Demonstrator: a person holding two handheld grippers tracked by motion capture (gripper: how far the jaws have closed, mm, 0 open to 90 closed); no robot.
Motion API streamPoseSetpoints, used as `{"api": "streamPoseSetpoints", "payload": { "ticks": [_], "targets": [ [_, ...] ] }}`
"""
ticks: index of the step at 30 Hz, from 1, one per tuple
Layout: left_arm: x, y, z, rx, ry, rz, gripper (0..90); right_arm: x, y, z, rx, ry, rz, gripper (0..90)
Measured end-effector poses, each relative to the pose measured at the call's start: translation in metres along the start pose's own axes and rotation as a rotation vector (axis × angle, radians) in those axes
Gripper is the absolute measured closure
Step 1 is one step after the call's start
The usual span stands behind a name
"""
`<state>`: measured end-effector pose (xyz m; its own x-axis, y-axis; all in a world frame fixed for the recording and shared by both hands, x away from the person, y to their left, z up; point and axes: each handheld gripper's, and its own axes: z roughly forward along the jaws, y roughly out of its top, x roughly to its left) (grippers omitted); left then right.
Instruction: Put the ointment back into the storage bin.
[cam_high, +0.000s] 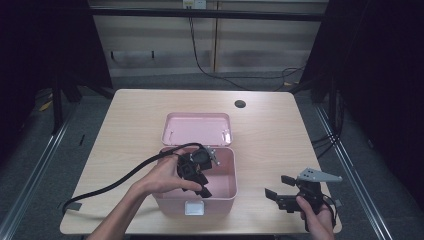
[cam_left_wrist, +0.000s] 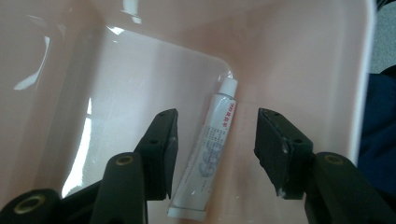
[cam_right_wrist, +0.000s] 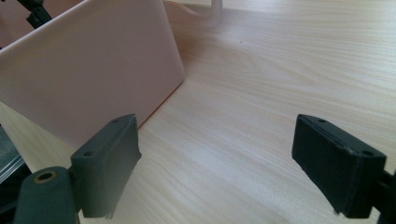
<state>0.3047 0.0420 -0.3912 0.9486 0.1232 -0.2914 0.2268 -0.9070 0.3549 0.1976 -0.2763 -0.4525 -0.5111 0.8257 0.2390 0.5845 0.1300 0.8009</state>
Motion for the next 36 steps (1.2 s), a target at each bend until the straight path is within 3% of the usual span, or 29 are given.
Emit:
{"api": "streamPoseSetpoints", "payload": {
  "ticks": [8,15,18,26,34,36],
  "targets": [
    [0.0,-0.001,-0.01,-0.027,0.008,-0.001,38.9,0.0,0.0,0.0,0.001,-0.003,0.004,14.4],
    [-0.002,-0.002,-0.019,-0.054,0.04,-0.021,31.4,0.0,0.0,0.0,-0.002,0.0,0.002,14.4],
    [-0.003,-0.003,-0.026,-0.071,0.063,-0.005,28.6,0.0,0.0,0.0,0.0,-0.001,0.003,14.4],
    [-0.008,-0.006,-0.036,-0.092,0.046,0.039,18.8,0.0,0.0,0.0,-0.002,-0.001,0.002,14.4],
    [-0.014,-0.009,-0.043,-0.105,0.055,0.057,18.4,0.0,0.0,0.0,-0.001,0.0,0.002,14.4],
    [-0.018,-0.011,-0.045,-0.14,0.042,0.064,17.7,0.0,0.0,0.0,0.0,-0.001,0.003,14.4]
  ]
}}
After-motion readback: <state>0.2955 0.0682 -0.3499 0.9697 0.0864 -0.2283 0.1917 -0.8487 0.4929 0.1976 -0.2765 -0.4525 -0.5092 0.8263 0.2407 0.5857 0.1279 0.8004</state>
